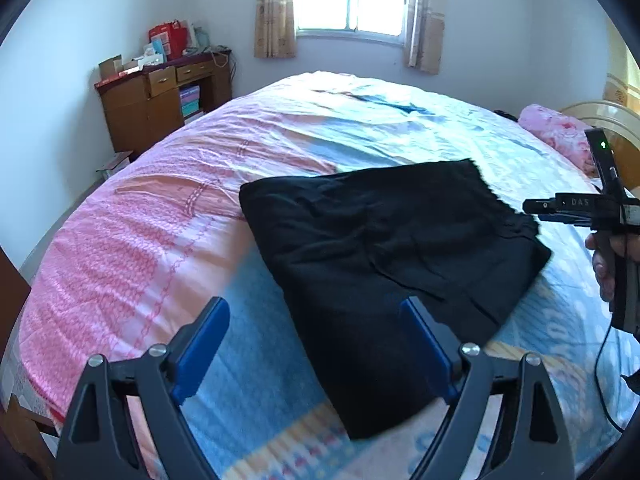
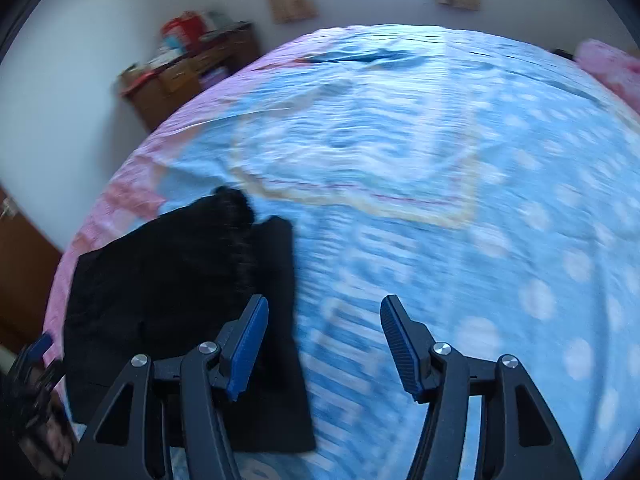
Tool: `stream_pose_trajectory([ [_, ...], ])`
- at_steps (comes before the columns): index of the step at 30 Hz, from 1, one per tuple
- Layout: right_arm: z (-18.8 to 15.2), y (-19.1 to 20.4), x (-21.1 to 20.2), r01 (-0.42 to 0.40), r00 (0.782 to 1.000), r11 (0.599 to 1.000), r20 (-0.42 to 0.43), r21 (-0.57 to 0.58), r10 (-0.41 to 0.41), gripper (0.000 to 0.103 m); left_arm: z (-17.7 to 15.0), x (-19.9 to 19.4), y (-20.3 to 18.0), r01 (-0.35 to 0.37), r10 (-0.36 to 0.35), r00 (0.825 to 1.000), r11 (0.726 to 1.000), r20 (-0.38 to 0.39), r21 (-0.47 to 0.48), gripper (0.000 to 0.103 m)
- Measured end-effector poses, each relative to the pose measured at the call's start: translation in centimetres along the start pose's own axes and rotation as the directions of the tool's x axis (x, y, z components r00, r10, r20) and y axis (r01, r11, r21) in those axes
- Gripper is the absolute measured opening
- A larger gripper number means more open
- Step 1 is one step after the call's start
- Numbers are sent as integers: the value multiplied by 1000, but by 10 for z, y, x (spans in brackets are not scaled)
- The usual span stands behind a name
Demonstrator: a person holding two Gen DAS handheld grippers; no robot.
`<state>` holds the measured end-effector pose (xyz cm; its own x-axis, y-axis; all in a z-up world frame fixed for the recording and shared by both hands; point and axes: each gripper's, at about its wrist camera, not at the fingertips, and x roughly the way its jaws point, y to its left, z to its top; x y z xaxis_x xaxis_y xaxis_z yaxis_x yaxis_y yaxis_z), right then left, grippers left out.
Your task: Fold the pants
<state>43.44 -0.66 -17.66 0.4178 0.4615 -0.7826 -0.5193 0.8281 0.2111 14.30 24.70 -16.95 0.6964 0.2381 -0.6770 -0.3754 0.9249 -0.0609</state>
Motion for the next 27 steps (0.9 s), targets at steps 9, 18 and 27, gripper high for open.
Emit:
stream_pose_trajectory([
  [9, -68, 42, -114, 20, 986, 998, 167, -53, -11, 60, -5, -72, -13, -41, 44, 994, 999, 100, -30, 96],
  [18, -152, 81, -186, 39, 955, 993, 296, -108, -5, 61, -22, -141, -50, -33, 24, 971, 999, 239, 30, 102],
  [27, -179, 84, -216, 54, 940, 995, 339, -87, -21, 61, -33, -165, -69, 16, -35, 963, 997, 267, 73, 102],
])
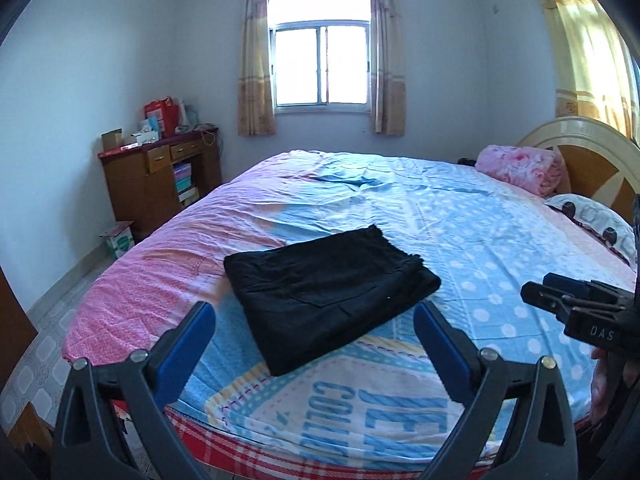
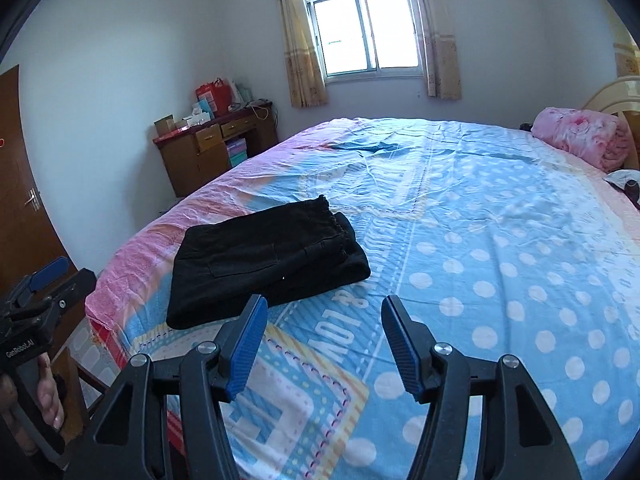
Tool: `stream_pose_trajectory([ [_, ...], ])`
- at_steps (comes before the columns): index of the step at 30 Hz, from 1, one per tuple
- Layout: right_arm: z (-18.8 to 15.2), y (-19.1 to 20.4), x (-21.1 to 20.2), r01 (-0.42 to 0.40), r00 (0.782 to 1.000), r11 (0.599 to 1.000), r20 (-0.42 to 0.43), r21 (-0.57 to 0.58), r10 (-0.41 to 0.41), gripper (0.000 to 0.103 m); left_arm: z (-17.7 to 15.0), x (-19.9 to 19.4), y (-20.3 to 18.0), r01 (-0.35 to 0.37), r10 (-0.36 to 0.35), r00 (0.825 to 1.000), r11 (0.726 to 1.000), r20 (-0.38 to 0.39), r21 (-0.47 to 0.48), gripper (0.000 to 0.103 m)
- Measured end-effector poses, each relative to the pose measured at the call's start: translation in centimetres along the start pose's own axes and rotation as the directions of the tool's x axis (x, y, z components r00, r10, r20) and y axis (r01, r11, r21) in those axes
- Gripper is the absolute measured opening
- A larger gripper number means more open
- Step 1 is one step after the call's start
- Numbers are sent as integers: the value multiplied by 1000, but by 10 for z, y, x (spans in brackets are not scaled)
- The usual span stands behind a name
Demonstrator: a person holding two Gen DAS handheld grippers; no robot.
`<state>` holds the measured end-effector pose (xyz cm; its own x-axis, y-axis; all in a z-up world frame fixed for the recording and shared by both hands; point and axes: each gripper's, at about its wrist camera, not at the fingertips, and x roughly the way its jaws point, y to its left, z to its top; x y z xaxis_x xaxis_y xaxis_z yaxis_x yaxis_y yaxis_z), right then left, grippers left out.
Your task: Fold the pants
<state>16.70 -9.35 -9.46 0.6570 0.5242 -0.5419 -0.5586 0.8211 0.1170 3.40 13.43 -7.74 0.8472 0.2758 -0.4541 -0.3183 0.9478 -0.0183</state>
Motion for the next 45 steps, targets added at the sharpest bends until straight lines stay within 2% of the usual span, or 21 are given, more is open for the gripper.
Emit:
stream_pose_trajectory([
  [20, -11, 19, -43, 23, 999, 999, 47, -41, -22, 62, 2, -35, -12, 25, -24, 998, 1000, 55, -10, 103],
  [45, -10, 24, -51, 15, 998, 998, 60, -64, -11, 63, 1, -34, -16, 35, -35, 999, 999, 37, -4, 103],
])
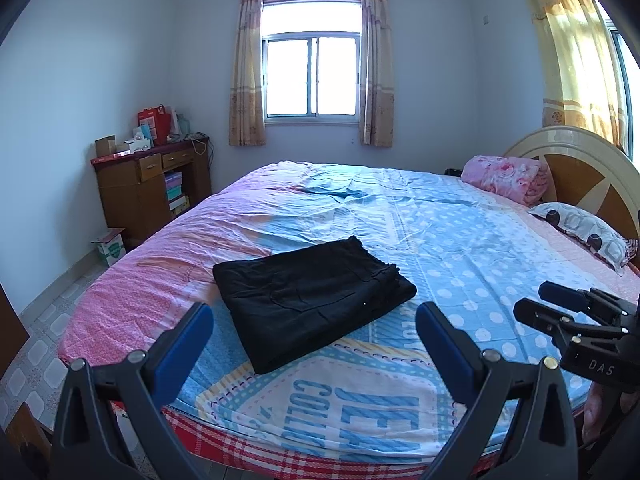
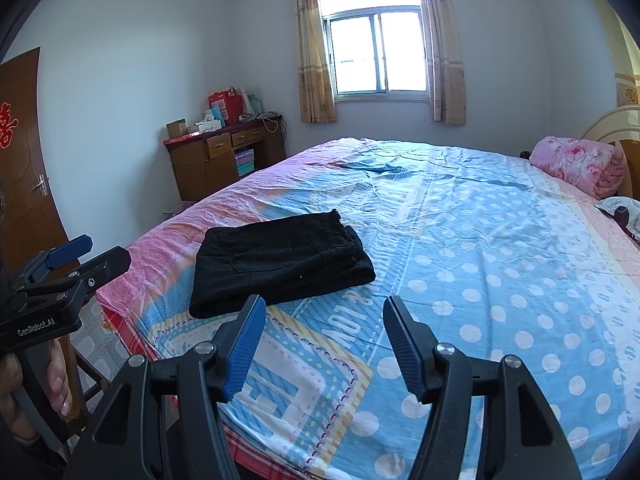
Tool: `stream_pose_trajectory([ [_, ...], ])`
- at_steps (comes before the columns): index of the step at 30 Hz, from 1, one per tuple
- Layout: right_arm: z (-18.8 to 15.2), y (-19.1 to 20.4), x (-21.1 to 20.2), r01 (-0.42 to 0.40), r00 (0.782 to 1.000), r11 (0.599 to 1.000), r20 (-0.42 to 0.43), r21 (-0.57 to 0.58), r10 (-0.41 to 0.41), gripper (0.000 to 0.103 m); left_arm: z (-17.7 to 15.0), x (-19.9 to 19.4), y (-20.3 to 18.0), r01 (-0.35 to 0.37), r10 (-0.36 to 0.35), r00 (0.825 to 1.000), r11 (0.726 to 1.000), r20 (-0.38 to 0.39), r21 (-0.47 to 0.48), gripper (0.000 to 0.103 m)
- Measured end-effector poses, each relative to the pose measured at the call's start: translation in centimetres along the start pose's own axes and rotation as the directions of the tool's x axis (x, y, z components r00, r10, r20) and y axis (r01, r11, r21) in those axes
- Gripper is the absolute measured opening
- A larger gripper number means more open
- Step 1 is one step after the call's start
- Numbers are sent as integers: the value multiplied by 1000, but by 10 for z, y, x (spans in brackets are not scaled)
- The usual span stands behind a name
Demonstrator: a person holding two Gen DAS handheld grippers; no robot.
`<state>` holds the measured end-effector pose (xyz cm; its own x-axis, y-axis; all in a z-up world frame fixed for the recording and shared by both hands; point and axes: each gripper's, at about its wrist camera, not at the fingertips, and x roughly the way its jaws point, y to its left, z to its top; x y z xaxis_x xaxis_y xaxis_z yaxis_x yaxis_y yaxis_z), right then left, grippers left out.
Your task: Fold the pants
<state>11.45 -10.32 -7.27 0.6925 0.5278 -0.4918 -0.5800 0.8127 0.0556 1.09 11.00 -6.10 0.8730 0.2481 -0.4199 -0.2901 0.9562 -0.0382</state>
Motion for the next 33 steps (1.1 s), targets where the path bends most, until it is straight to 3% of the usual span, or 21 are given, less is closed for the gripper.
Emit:
stream_pose_trajectory([
  [3, 1, 1, -3, -7, 1000, 1000, 16, 2, 7, 64, 1, -1, 0, 2, -2, 1000, 1000, 4, 2, 103],
  [7, 2, 4, -9, -5, 999, 1000, 48, 0, 5, 73, 1, -3, -1, 5, -5, 1000, 1000, 11, 3, 103],
  [26, 0, 7, -10, -2, 999, 1000, 42, -21, 3, 74, -1, 4, 5, -32, 32, 999, 999, -25, -21, 103],
  [33, -4, 10, -7, -6, 1000, 999, 29, -34, 7, 74, -6, 6, 0, -13, 13, 1000, 1000, -16, 1, 103],
])
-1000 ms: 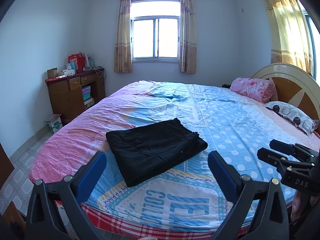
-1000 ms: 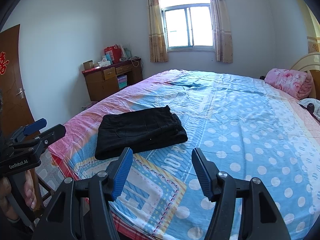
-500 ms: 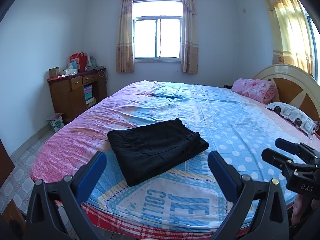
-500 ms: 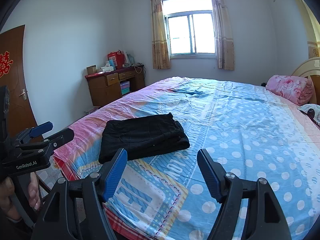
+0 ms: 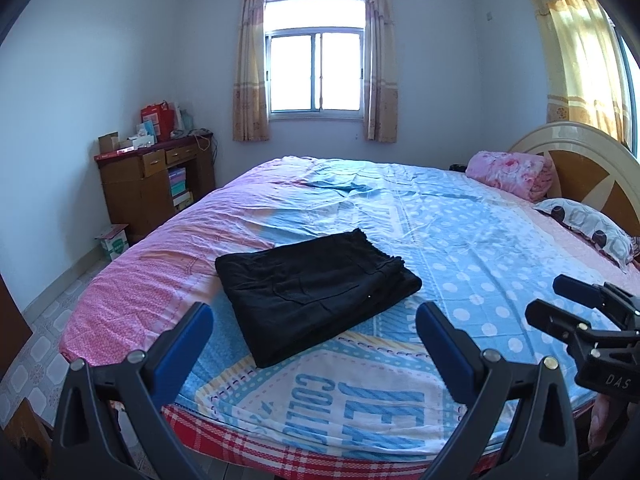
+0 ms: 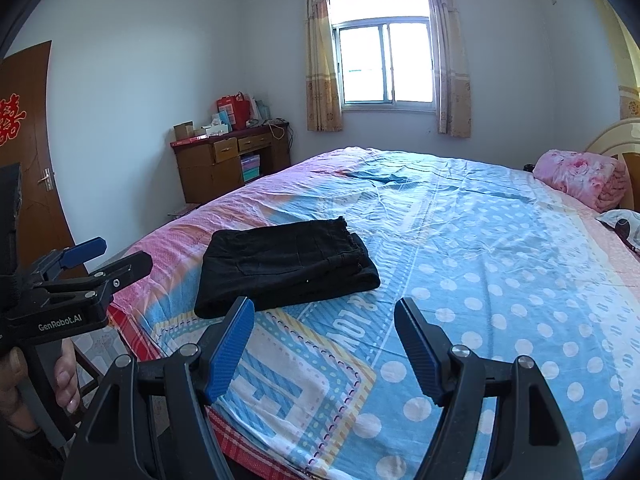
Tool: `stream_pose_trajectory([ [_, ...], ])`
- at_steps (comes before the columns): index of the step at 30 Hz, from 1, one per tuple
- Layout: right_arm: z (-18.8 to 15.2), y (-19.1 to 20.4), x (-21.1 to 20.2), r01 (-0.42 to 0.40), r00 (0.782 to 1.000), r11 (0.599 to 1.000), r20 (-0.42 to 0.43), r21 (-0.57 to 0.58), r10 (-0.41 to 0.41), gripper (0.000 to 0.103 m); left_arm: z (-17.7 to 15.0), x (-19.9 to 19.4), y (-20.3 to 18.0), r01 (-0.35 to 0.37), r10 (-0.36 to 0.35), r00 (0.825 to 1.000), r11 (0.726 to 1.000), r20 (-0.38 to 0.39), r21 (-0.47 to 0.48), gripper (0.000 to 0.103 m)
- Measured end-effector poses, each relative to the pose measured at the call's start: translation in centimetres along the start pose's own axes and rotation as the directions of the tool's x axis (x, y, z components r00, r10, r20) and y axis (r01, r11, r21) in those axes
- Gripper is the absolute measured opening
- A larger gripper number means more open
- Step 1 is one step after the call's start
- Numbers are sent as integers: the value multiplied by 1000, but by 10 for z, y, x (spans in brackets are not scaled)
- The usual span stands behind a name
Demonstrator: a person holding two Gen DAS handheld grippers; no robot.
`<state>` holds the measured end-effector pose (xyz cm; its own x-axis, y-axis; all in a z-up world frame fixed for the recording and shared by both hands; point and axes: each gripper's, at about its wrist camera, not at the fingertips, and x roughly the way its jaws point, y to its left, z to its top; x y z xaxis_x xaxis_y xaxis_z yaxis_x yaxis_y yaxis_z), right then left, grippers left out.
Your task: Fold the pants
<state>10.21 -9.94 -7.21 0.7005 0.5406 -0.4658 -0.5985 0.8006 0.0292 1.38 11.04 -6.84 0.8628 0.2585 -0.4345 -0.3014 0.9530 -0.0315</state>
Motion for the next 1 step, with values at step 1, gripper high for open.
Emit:
stream_pose_trajectory([
  [1, -1, 0, 0, 0, 1000, 1000, -1, 0, 0, 74, 0, 0, -1, 9, -9, 1000, 1000, -1, 2, 103],
])
